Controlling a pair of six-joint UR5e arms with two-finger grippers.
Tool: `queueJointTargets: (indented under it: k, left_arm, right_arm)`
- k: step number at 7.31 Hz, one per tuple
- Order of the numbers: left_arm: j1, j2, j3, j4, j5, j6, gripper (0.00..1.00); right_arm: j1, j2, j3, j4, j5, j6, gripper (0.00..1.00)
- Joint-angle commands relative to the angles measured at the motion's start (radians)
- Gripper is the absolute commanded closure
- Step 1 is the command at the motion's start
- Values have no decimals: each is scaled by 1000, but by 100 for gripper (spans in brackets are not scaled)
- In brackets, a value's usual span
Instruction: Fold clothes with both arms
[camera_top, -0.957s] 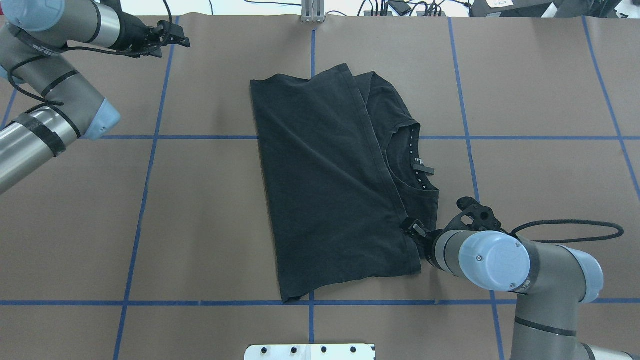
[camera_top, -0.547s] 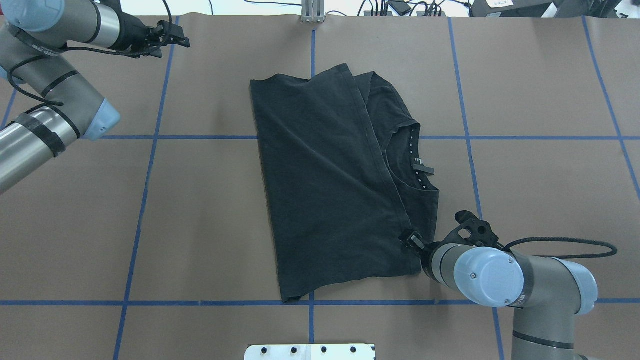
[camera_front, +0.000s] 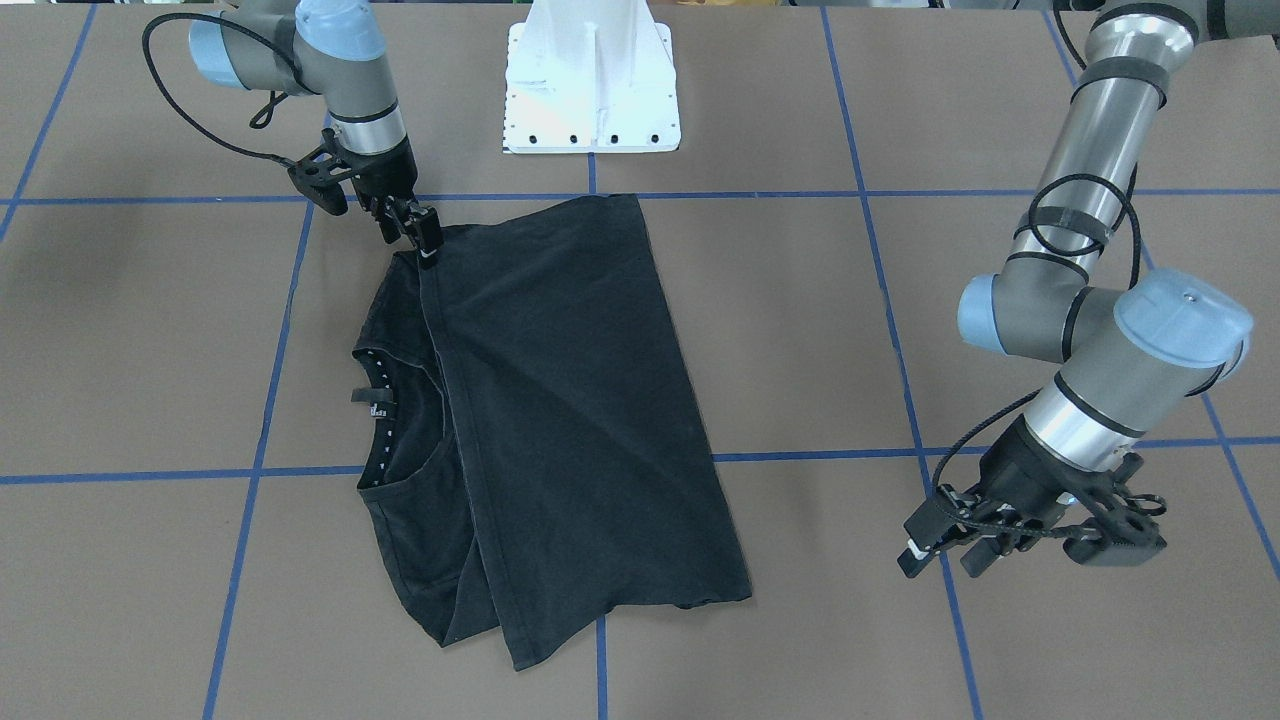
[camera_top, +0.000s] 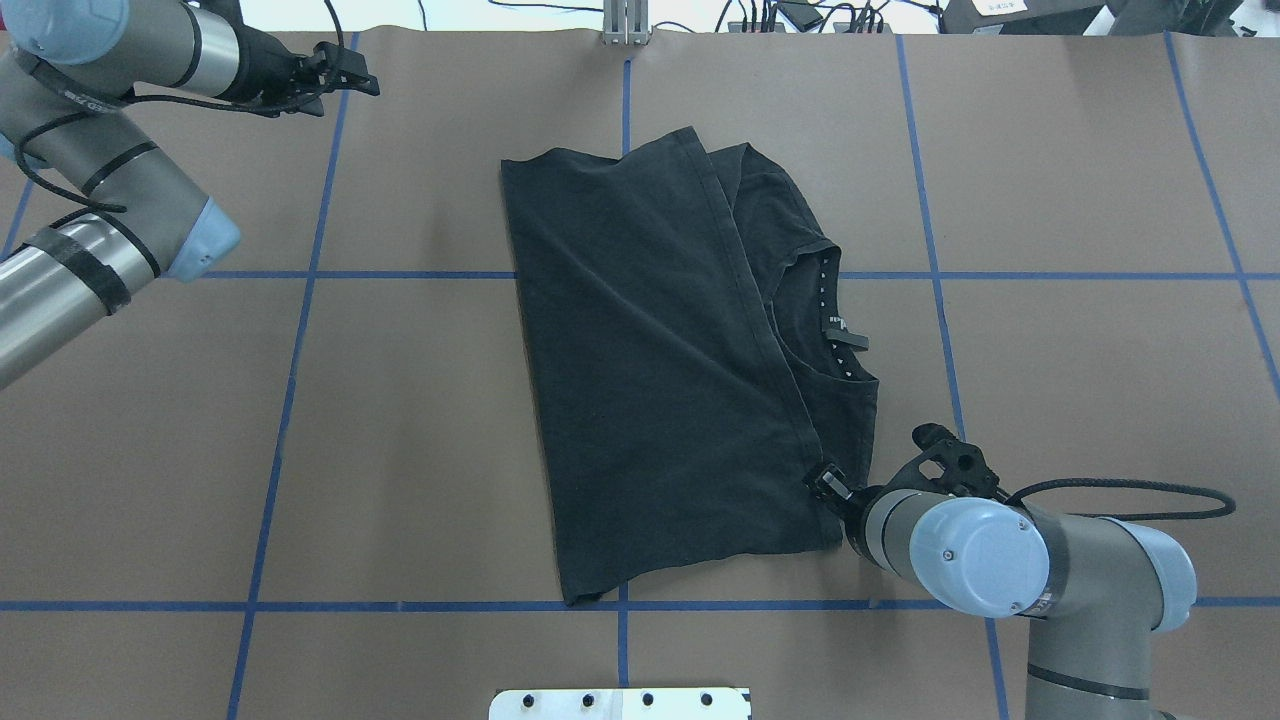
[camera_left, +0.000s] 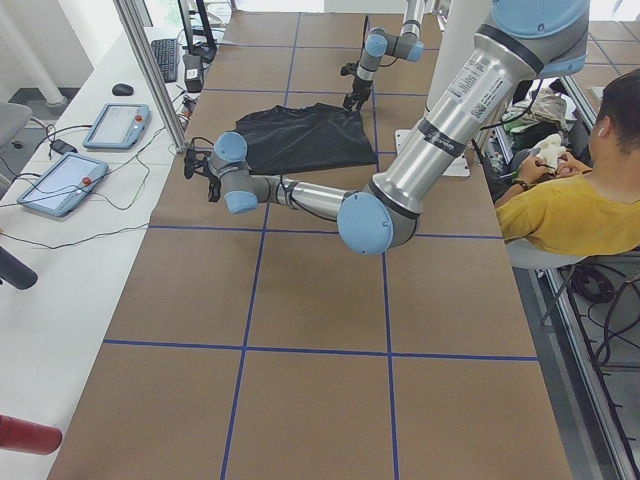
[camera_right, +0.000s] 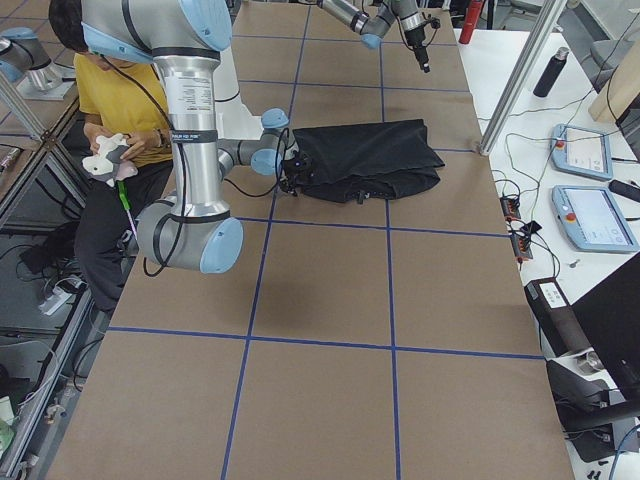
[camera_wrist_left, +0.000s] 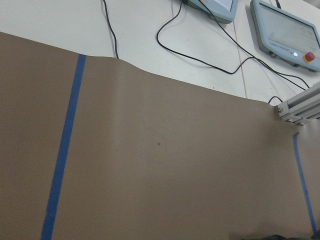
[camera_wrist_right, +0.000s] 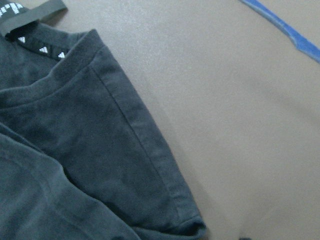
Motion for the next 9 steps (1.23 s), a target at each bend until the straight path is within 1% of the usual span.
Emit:
queueJointTargets:
  k: [1, 6, 9]
  left_arm:
    - [0, 1, 0, 0, 0, 0, 10]
    - [0, 7, -2, -1, 0, 5, 10]
    - [0, 7, -2, -1, 0, 4, 10]
  right_arm:
    - [0, 4, -1, 1, 3, 21, 99]
    - [5, 17, 3, 2, 6, 23, 100]
    - [27, 17, 6, 2, 12, 17, 100]
